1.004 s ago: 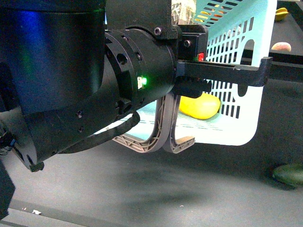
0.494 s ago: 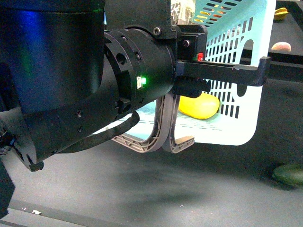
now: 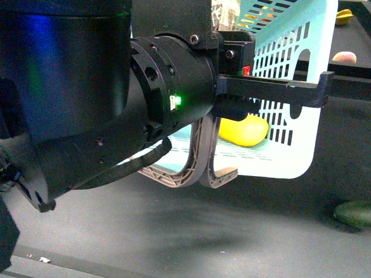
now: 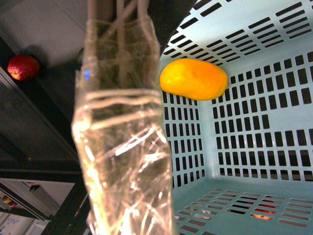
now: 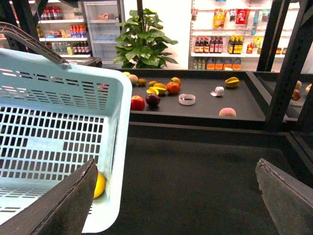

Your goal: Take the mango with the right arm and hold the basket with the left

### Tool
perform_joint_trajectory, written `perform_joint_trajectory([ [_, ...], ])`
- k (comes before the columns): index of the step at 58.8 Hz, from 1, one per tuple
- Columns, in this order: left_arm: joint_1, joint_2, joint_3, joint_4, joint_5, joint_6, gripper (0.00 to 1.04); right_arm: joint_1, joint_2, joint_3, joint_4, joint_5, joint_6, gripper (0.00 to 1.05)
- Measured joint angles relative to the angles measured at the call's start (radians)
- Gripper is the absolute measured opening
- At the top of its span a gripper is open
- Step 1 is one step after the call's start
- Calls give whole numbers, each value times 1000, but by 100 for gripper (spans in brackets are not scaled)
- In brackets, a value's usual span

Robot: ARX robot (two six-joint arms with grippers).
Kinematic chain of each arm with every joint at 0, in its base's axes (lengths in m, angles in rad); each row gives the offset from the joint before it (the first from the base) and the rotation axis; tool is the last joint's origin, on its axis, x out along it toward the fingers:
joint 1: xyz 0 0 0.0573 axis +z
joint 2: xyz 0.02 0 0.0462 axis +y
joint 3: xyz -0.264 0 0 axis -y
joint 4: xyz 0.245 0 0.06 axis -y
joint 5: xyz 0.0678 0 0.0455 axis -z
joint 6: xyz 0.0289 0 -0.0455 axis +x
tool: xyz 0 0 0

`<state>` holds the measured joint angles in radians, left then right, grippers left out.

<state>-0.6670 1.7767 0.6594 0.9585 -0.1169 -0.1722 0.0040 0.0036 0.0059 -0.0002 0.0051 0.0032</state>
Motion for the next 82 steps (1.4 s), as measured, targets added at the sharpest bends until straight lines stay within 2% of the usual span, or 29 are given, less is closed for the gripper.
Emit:
perform_joint_trajectory([
  [2, -1, 5, 5, -6, -77, 37, 5, 0, 0, 0, 0, -1, 0, 96],
  [4, 1, 10, 13, -6, -114, 51, 5, 0, 0, 0, 0, -1, 0, 96],
  [15, 69, 37, 96, -43, -235, 29, 5, 0, 0, 0, 0, 0, 0, 96],
  [22, 134, 58, 151, -91, -291, -61, 5, 0, 0, 0, 0, 0, 0, 96],
  [29, 206, 87, 212, -167, -330, -235, 5, 0, 0, 0, 0, 0, 0, 96],
  [40, 286, 143, 304, -303, -351, -552, 5, 0, 0, 0, 0, 0, 0, 96],
  [55, 341, 249, 430, -397, -334, -927, 5, 0, 0, 0, 0, 0, 0, 96],
  [66, 349, 350, 547, -481, -335, -1126, 5, 0, 0, 0, 0, 0, 0, 96],
  [82, 349, 450, 625, -512, -341, -1301, 5, 0, 0, 0, 0, 0, 0, 96],
])
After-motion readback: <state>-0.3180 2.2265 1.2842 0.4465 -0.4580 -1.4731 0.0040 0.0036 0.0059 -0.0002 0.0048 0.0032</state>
